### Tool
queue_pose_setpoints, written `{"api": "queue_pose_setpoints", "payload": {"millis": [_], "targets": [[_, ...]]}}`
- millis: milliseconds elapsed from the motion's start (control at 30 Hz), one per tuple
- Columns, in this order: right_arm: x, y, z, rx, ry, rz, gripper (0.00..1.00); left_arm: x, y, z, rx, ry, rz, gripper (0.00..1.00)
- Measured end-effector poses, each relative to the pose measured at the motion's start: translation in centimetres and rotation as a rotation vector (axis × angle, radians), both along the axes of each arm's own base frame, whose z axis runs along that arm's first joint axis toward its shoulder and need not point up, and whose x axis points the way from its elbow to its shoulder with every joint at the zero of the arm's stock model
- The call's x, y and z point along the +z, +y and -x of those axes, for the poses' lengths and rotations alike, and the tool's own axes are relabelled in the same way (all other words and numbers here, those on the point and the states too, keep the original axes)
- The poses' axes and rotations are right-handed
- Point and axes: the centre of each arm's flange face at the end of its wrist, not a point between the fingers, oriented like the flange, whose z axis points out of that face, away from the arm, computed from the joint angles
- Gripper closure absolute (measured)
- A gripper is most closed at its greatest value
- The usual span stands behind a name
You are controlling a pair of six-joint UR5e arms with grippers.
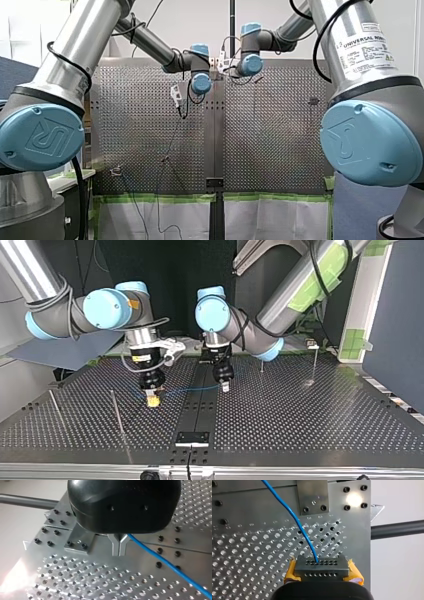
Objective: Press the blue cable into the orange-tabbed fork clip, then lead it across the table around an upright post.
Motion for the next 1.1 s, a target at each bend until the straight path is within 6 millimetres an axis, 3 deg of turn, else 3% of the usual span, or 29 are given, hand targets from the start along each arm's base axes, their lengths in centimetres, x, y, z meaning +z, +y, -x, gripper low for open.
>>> {"api": "queue_pose_setpoints", "payload": {"millis": [900, 1100], "targets": [[4.9, -1.1, 5.3, -0.088, -0.021, 0.022, 1.0, 10.1, -2.7, -1.4, -0.115, -0.051, -0.033, 1.0], [6.9, -1.8, 8.5, -0.136, -0.029, 0.022, 1.0, 12.0, -3.5, -1.5, -0.13, -0.061, -0.037, 1.0]]}}
